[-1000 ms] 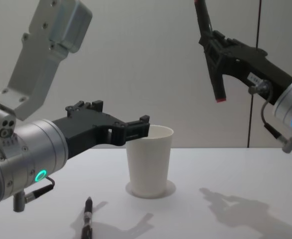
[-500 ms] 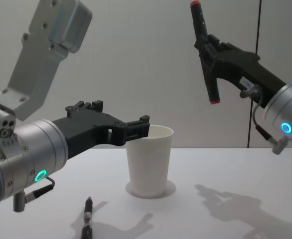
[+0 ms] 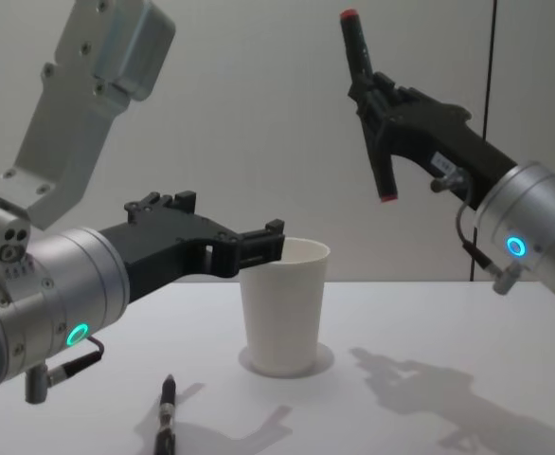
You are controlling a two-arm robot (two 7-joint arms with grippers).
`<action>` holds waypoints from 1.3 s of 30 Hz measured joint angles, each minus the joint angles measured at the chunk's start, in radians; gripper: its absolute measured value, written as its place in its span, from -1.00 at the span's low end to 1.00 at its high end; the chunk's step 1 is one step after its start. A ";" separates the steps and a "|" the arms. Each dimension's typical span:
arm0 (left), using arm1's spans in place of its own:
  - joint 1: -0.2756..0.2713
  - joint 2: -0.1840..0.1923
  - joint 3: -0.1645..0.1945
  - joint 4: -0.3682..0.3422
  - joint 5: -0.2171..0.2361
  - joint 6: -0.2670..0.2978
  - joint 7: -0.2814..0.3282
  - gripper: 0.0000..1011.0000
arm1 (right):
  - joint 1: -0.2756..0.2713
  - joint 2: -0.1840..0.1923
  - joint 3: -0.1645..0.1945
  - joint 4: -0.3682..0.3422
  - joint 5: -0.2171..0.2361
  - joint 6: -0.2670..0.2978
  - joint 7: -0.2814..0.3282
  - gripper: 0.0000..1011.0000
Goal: Place the pen into the pen holder.
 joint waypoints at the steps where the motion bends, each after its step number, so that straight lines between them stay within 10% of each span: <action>1: 0.000 0.000 0.000 0.000 0.000 0.000 0.000 0.98 | 0.005 -0.002 -0.002 0.009 -0.002 -0.004 0.000 -0.65; 39: 0.000 0.000 0.000 0.000 0.000 0.000 0.000 0.98 | 0.156 -0.055 -0.043 0.303 0.007 -0.151 0.005 -0.65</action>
